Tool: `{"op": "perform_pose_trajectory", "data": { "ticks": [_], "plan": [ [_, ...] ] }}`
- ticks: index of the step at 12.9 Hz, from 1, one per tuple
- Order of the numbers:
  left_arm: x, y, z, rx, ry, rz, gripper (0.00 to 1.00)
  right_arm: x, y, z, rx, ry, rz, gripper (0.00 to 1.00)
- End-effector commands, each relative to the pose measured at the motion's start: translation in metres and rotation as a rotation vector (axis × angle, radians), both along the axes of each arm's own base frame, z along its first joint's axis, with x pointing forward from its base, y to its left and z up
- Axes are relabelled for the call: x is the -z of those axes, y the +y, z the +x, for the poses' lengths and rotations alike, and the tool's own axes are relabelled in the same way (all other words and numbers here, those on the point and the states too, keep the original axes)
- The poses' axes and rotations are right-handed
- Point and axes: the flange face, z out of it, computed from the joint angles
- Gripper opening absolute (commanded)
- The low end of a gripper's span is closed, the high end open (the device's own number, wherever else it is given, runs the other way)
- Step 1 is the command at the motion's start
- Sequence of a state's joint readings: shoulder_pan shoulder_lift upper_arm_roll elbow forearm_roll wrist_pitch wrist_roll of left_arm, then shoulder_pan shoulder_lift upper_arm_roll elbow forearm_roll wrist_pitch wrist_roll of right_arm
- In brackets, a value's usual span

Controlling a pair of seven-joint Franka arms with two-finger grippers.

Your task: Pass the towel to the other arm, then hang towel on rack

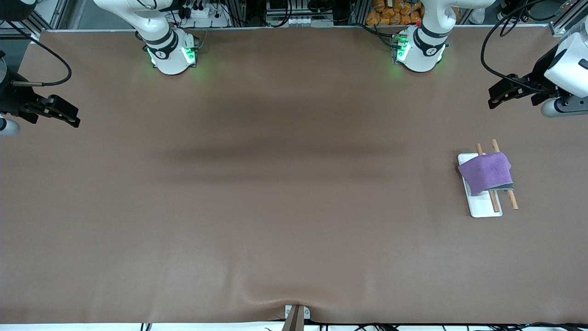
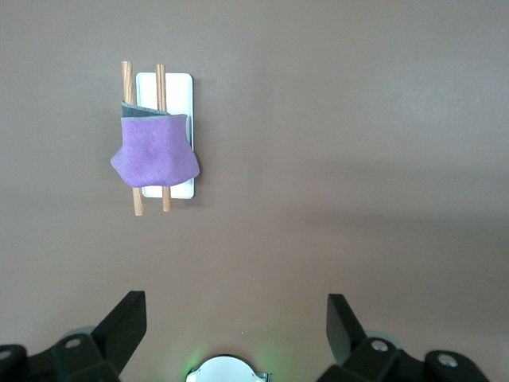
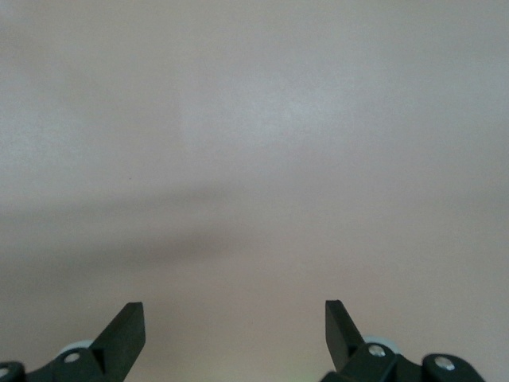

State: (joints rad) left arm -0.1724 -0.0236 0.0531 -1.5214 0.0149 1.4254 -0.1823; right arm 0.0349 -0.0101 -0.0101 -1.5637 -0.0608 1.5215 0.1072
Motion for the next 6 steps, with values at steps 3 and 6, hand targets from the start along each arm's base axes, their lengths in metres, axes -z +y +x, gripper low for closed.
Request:
{"op": "perform_pose_trajectory", "data": {
  "ticks": [3, 6],
  "plan": [
    [-0.0074, 0.0000, -0.0004, 0.009, 0.003, 0.010, 1.00, -0.0039, -0.0017, -0.0074, -0.010, -0.015, -0.004, 1.00],
    [-0.0075, -0.0006, -0.0016, 0.008, 0.005, 0.010, 1.00, -0.0041, 0.0008, -0.0073, -0.014, -0.016, -0.004, 1.00]
  ]
}}
